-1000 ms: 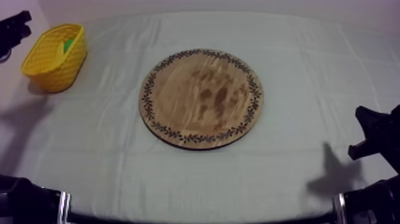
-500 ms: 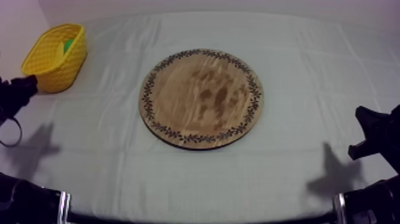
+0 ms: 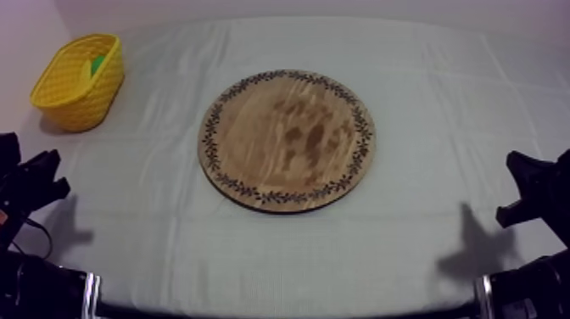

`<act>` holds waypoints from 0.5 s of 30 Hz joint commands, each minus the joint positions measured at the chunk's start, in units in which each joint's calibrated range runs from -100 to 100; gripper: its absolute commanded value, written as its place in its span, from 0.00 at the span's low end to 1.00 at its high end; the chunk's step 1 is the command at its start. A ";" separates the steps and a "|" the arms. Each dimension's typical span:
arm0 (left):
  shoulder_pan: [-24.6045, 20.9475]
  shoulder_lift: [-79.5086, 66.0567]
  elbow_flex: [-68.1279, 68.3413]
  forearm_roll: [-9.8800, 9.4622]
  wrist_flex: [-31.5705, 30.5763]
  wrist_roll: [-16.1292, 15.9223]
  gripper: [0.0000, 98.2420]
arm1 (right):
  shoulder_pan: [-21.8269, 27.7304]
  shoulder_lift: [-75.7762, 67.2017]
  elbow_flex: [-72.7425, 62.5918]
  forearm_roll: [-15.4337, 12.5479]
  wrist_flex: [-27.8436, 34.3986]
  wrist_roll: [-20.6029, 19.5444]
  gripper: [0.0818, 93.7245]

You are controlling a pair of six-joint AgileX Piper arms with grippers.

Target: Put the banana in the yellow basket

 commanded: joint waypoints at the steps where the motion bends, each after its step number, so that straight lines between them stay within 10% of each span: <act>1: -0.52 -3.94 -0.45 2.24 4.37 -2.17 0.16 | 0.01 0.00 -0.03 -0.01 0.03 0.01 0.00; 15: -0.26 -9.34 -0.87 3.26 8.98 -4.45 0.12 | 0.01 0.00 -0.03 -0.01 0.03 -0.02 0.00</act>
